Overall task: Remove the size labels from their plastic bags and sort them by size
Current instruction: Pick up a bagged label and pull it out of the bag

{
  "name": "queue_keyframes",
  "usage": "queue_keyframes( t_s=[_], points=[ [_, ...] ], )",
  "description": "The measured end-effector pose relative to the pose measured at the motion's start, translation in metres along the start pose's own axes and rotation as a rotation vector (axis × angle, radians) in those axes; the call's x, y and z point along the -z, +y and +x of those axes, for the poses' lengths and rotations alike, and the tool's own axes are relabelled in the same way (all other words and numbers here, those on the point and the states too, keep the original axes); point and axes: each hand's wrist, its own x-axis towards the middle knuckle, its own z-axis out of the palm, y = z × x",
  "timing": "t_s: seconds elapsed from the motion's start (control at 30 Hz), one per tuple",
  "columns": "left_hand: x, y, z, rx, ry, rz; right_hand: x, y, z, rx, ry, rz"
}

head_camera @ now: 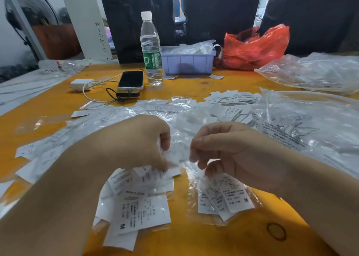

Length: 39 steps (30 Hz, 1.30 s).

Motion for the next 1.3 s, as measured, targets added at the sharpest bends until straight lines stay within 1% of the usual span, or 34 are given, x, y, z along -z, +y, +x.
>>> queue_keyframes(
  t_s=[0.07,0.1,0.17,0.23,0.27,0.3,0.47,0.6,0.7,0.8,0.87,0.97,1.07,1.2,1.3],
  points=[
    [0.001,0.002,0.000,-0.023,0.041,-0.030,0.001,-0.003,-0.001,0.022,-0.016,0.012],
    [0.001,0.003,-0.001,-0.026,0.031,-0.067,0.001,-0.003,-0.001,0.029,-0.019,0.016],
    [0.001,0.006,-0.005,-0.014,-0.071,-0.086,0.002,-0.004,-0.001,0.033,-0.016,0.025],
    [-0.005,0.007,-0.007,0.021,-0.200,-0.015,0.003,-0.003,-0.001,0.025,-0.015,0.026],
    [-0.007,0.008,-0.007,0.039,-0.232,0.023,0.003,-0.003,-0.001,0.016,-0.018,0.023],
    [-0.009,0.007,-0.006,0.050,-0.231,0.044,0.002,-0.002,-0.001,0.007,-0.022,0.019],
    [-0.005,0.000,0.000,0.035,-0.025,0.021,0.001,-0.002,0.000,-0.005,-0.025,0.021],
    [-0.007,0.002,0.006,-0.022,0.086,0.001,0.004,-0.006,-0.001,0.026,0.016,0.041],
    [-0.011,0.007,0.006,-0.061,0.158,-0.064,0.006,-0.009,-0.001,0.052,0.068,0.054],
    [-0.024,0.016,0.008,-0.082,0.137,-0.045,0.007,-0.010,-0.001,0.054,0.115,0.061],
    [-0.030,0.020,0.012,-0.061,0.112,-0.022,0.008,-0.009,0.000,0.041,0.114,0.057],
    [-0.030,0.018,0.017,-0.037,0.179,-0.040,0.006,-0.007,0.000,0.010,0.084,0.038],
    [-0.028,0.014,0.020,-0.065,0.232,-0.059,0.005,-0.005,0.001,-0.010,0.079,0.031],
    [-0.026,0.013,0.018,-0.099,0.243,-0.092,0.006,-0.005,0.001,-0.019,0.086,0.030],
    [-0.025,0.013,0.016,-0.103,0.214,-0.113,0.006,-0.004,0.000,-0.070,0.023,0.023]
  ],
)
